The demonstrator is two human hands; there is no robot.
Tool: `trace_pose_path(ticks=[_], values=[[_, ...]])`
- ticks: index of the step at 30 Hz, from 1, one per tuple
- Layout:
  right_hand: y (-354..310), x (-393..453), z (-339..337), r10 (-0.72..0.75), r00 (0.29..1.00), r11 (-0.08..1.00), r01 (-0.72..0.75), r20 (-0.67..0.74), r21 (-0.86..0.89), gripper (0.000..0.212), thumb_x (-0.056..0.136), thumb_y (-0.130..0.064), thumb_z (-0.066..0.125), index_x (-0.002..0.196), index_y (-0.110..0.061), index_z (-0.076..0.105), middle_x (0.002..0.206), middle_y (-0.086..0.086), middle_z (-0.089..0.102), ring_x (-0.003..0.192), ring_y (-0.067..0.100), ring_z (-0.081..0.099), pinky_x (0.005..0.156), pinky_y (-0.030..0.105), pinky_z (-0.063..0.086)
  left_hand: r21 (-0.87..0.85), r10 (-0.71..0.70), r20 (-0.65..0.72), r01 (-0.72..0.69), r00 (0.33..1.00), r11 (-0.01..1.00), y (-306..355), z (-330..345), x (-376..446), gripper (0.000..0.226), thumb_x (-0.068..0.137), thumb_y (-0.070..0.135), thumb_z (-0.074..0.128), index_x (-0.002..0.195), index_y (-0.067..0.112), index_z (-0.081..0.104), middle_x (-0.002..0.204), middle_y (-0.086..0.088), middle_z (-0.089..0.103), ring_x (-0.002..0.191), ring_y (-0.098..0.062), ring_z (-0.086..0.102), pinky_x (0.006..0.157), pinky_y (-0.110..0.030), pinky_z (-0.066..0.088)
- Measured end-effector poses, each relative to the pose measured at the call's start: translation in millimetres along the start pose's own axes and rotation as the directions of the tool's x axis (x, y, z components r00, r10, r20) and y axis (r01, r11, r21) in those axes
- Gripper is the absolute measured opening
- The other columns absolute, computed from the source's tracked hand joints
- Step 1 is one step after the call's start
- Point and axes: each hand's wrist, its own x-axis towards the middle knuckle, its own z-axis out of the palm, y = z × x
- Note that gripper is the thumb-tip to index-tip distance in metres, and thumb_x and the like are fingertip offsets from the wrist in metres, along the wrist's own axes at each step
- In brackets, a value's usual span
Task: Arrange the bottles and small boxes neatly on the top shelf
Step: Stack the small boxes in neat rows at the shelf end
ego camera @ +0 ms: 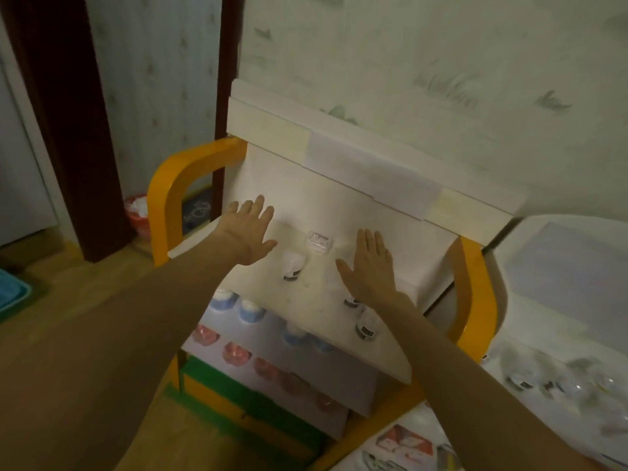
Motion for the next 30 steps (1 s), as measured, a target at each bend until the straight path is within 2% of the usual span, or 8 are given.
trace_pose_path(ticks=[7,10,13,17,20,24,27,30], values=[[-0.7,35.1,40.8,0.047,0.995,0.999,-0.049,0.09,0.024,0.069,0.104,-0.041,0.034,0.156,-0.007,0.003,0.165,0.011,0.002,0.152,0.028,-0.001,0.123,0.044,0.008,-0.06,0.131,0.1,-0.125,0.986,0.99,10.4,27.4,29.2,0.091,0.094,0.069,0.035,0.158,0.017,-0.002,0.165,-0.013,-0.006,0.15,-0.033,0.011,0.121,-0.047,0.013],[0.5,61.7,57.6,0.041,0.987,0.999,-0.045,0.155,0.023,0.069,0.103,-0.033,0.038,0.156,-0.006,0.005,0.165,0.012,0.004,0.152,0.029,0.001,0.121,0.044,0.01,-0.153,0.216,0.207,-0.187,0.954,0.97,15.1,37.3,51.6,0.095,0.092,0.068,0.043,0.158,0.019,-0.004,0.165,-0.011,-0.008,0.147,-0.034,0.023,0.118,-0.045,0.025],[2.3,94.8,75.5,0.017,0.979,0.999,-0.025,0.203,0.036,0.07,0.098,-0.027,0.044,0.155,-0.004,0.01,0.163,0.014,0.011,0.151,0.031,0.007,0.12,0.045,0.016,-0.294,0.267,0.329,-0.17,0.906,0.941,16.9,55.4,82.7,0.104,0.086,0.068,0.055,0.158,0.025,-0.007,0.166,-0.005,-0.006,0.142,-0.032,0.034,0.112,-0.046,0.035],[6.4,148.7,104.0,-0.006,0.962,0.998,-0.013,0.274,0.068,0.067,0.093,-0.024,0.049,0.151,-0.005,0.022,0.158,0.014,0.024,0.145,0.033,0.023,0.114,0.049,0.03,-0.356,0.342,0.381,-0.206,0.859,0.912,22.5,82.7,129.5,0.111,0.073,0.081,0.058,0.157,0.032,0.003,0.162,0.0,0.022,0.137,-0.029,0.04,0.11,-0.048,0.038],[10.4,181.3,124.4,0.009,0.937,0.996,-0.041,0.35,0.083,0.067,0.094,-0.023,0.049,0.151,-0.007,0.019,0.159,0.011,0.021,0.144,0.033,0.023,0.112,0.052,0.032,-0.341,0.398,0.355,-0.279,0.846,0.898,30.9,97.8,157.2,0.105,0.071,0.085,0.053,0.155,0.034,0.018,0.153,0.002,0.039,0.131,-0.025,0.047,0.106,-0.041,0.041],[18.8,212.4,152.8,0.03,0.92,0.994,-0.067,0.391,0.083,0.069,0.093,-0.031,0.052,0.151,-0.01,0.02,0.155,0.01,0.026,0.137,0.035,0.033,0.106,0.049,0.038,-0.35,0.381,0.334,-0.261,0.862,0.899,34.6,112.5,191.3,0.086,0.077,0.078,0.053,0.144,0.027,0.035,0.128,-0.002,0.059,0.106,-0.026,0.059,0.091,-0.038,0.05],[18.8,223.2,169.0,0.019,0.94,0.997,-0.042,0.341,0.061,0.062,0.089,-0.033,0.058,0.142,-0.011,0.033,0.142,0.011,0.037,0.127,0.034,0.042,0.096,0.045,0.045,-0.403,0.327,0.346,-0.175,0.879,0.898,28.0,118.6,213.3,0.077,0.075,0.074,0.059,0.13,0.023,0.042,0.11,-0.004,0.063,0.088,-0.024,0.058,0.082,-0.039,0.052],[20.3,228.0,174.6,0.006,0.966,0.999,0.007,0.258,-0.049,0.055,0.087,-0.032,0.062,0.134,-0.009,0.043,0.135,0.012,0.041,0.123,0.033,0.042,0.095,0.042,0.043,-0.415,0.316,0.349,-0.157,0.882,0.896,24.2,119.4,225.2,0.075,0.075,0.07,0.063,0.129,0.023,0.043,0.108,-0.002,0.06,0.085,-0.023,0.054,0.074,-0.034,0.047]])
